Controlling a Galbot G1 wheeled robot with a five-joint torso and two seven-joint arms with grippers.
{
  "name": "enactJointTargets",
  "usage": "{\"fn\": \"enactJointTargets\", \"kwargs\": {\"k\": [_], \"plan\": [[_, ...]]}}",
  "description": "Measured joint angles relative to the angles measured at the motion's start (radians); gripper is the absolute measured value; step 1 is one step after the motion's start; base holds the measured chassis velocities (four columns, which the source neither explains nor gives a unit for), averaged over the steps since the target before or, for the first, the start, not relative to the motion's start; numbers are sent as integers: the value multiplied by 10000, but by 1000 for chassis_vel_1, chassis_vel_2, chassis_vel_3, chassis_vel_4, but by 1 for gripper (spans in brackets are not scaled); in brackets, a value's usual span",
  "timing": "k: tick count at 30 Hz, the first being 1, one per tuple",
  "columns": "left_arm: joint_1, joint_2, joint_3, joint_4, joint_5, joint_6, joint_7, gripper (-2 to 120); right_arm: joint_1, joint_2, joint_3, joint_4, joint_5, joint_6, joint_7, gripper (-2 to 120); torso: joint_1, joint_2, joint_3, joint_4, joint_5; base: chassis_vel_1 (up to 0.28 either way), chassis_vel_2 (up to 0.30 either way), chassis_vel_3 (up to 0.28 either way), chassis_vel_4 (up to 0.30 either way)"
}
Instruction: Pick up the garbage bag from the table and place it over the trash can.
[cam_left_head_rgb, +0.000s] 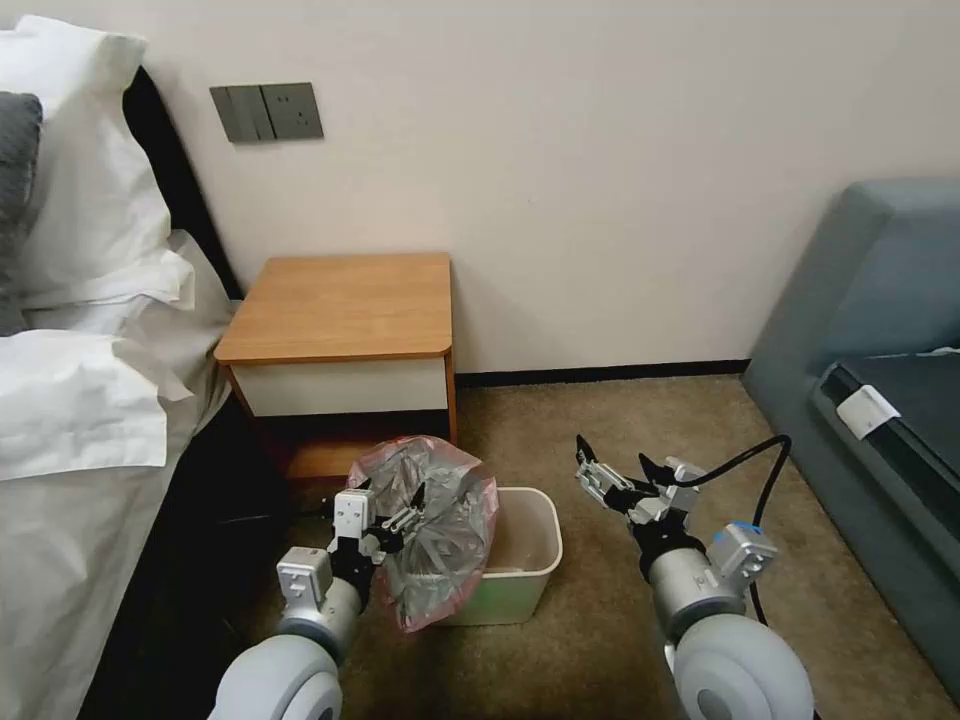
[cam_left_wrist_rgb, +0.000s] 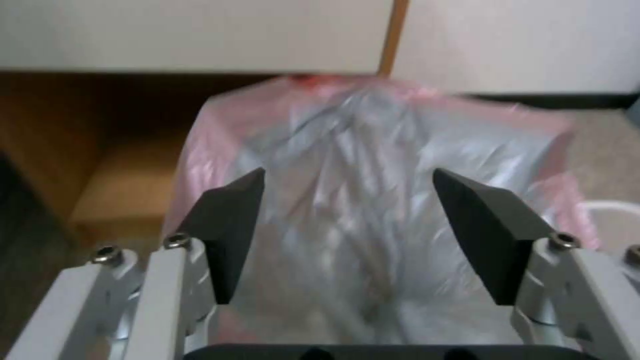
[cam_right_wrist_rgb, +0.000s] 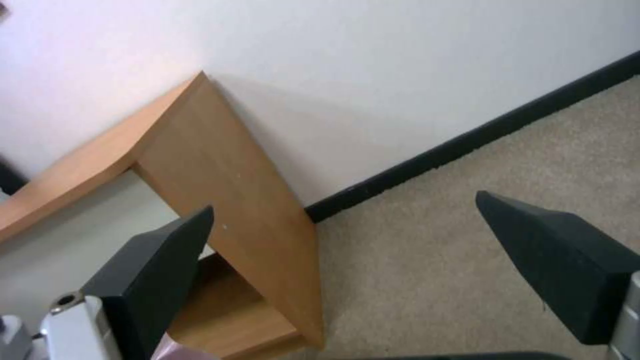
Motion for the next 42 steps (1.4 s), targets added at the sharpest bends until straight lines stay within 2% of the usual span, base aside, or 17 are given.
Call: {"fn": "enactJointTargets", "kwargs": {"k": [14, 27, 42], "plan": [[114, 17, -104, 392, -187, 82, -27, 72, -10, 76, 61, -103, 13, 86, -20, 100, 0, 0, 0, 0, 0, 0, 0, 0, 0], [188, -102, -60, 992, 21, -174, 14, 72, -95, 244, 34, -313, -178, 281, -48, 100, 0, 0, 0, 0, 0, 0, 0, 0, 0], [-188, -18, -36, 1243, 10, -232, 44, 72, -12, 388, -38, -438, -222, 310, -80, 100, 0, -1, 0, 0, 0, 0, 0, 0, 0]]}}
